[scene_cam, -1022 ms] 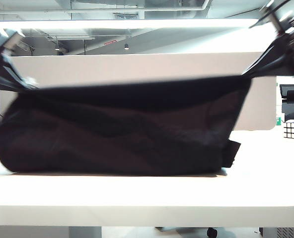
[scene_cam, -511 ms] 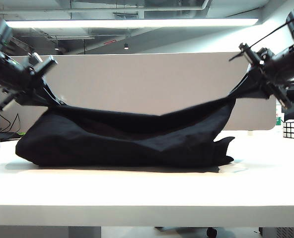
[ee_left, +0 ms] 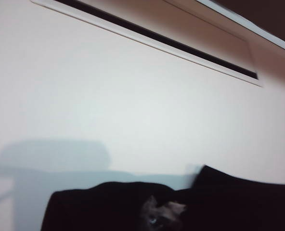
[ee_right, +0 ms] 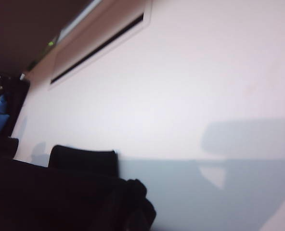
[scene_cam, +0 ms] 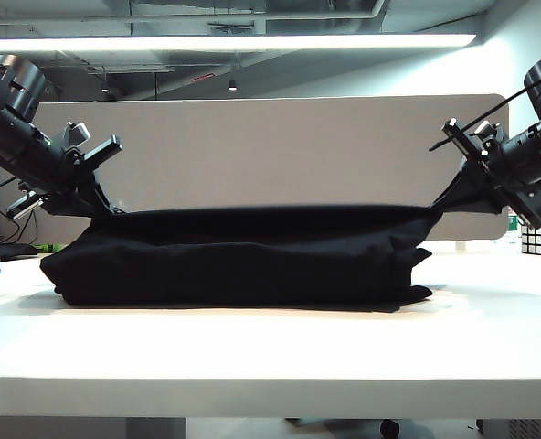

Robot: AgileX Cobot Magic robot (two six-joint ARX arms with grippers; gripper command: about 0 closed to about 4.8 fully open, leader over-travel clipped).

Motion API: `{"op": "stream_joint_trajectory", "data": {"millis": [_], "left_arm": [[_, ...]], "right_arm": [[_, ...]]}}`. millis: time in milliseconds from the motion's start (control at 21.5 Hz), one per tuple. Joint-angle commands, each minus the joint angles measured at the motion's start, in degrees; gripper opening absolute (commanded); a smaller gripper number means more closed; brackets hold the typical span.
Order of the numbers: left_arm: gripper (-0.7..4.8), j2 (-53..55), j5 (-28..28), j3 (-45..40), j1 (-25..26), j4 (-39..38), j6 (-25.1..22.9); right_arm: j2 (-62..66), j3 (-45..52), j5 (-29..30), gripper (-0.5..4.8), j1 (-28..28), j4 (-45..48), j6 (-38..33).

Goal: Fold the bottom side of the T-shirt horizontally towards the center, about one-third of the way, then fold the sleeve back towards the center, creating a straight line along the edge of the T-shirt, and finally fold the bottom of the T-shirt up towards the top, creating a neat rectangle.

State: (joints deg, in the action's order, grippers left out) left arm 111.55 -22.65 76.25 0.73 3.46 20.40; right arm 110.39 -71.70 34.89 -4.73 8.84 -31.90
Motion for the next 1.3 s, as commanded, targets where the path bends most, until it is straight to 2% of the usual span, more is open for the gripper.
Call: {"op": "stream_joint_trajectory", "data": {"millis": [46, 93, 139, 186, 232, 279, 325, 372, 511, 557, 604, 650, 697, 743, 790, 836, 1068, 1301], "left_arm": [[-0.03, 1.14, 4.00, 0.15, 0.70, 2.47, -0.63], [0.29, 1.55, 3.91, 0.15, 0.72, 2.89, -1.11], [0.97, 1.70, 3.76, 0.15, 0.87, 3.06, -1.53], [1.82, 1.75, 3.85, 0.13, 1.20, 3.04, -1.77], [2.76, 1.73, 3.82, 0.15, 1.55, 3.08, -2.49], [3.22, 1.68, 3.80, 0.15, 1.84, 3.08, -3.45], [3.33, 1.64, 3.72, 0.15, 2.54, 3.06, -4.50], [3.33, 1.64, 3.19, 0.15, 2.97, 3.04, -4.52], [3.25, 0.55, 0.02, 0.13, 4.81, 0.96, -3.63], [2.95, -0.07, -1.40, 0.13, 5.05, 0.11, -3.48], [1.98, -1.60, -4.63, 0.07, 5.95, -1.40, -3.65], [1.75, -2.34, -5.49, -0.02, 6.27, -1.84, -4.15], [1.60, -3.67, -5.90, -0.07, 6.58, -2.71, -4.96], [1.28, -6.54, -5.68, -0.13, 7.06, -4.37, -6.73], [0.21, -9.51, -5.51, -0.15, 7.39, -6.14, -7.26], [-0.08, -11.06, -5.64, -0.15, 7.39, -7.52, -8.09], [-0.05, -20.44, -5.68, -1.81, 7.65, -14.84, -14.43], [-0.05, -31.82, -5.70, -9.73, 8.74, -14.99, -13.49]], "right_arm": [[0.59, -1.84, -1.77, 0.00, -1.40, 2.01, 0.63], [1.22, -2.32, -1.38, 0.42, -1.46, 3.08, 1.07], [1.49, -2.58, -0.70, 1.15, -1.55, 4.17, 1.68], [1.79, -2.82, -0.20, 2.05, -1.68, 5.35, 2.21], [1.92, -2.91, -0.26, 3.19, -1.95, 6.73, 2.12], [1.92, -2.97, -0.35, 3.86, -1.95, 7.61, 2.12], [1.90, -3.61, -0.17, 4.09, -2.29, 7.78, 2.12], [1.90, -4.00, -0.07, 4.09, -2.54, 7.45, 2.10], [0.98, -4.98, 5.01, 4.07, -4.26, 6.16, 1.55], [0.50, -4.98, 7.72, 3.90, -4.81, 5.97, 0.72], [-0.72, -4.96, 12.37, 3.32, -5.92, 4.70, -0.87], [-1.27, -4.96, 14.23, 2.92, -6.38, 3.78, -1.51], [-2.32, -4.94, 15.87, 2.26, -6.97, 2.10, -1.49], [-4.57, -4.70, 17.25, 0.99, -7.67, -0.96, 1.44], [-7.37, -4.17, 17.38, -0.16, -7.85, -3.76, 5.62], [-9.20, -3.69, 17.33, -0.03, -8.00, -5.31, 7.13], [-19.04, 0.09, 16.26, -0.03, -8.68, -10.38, 11.02], [-31.17, 6.60, 16.17, -0.03, -10.73, -13.75, 13.53]]}}
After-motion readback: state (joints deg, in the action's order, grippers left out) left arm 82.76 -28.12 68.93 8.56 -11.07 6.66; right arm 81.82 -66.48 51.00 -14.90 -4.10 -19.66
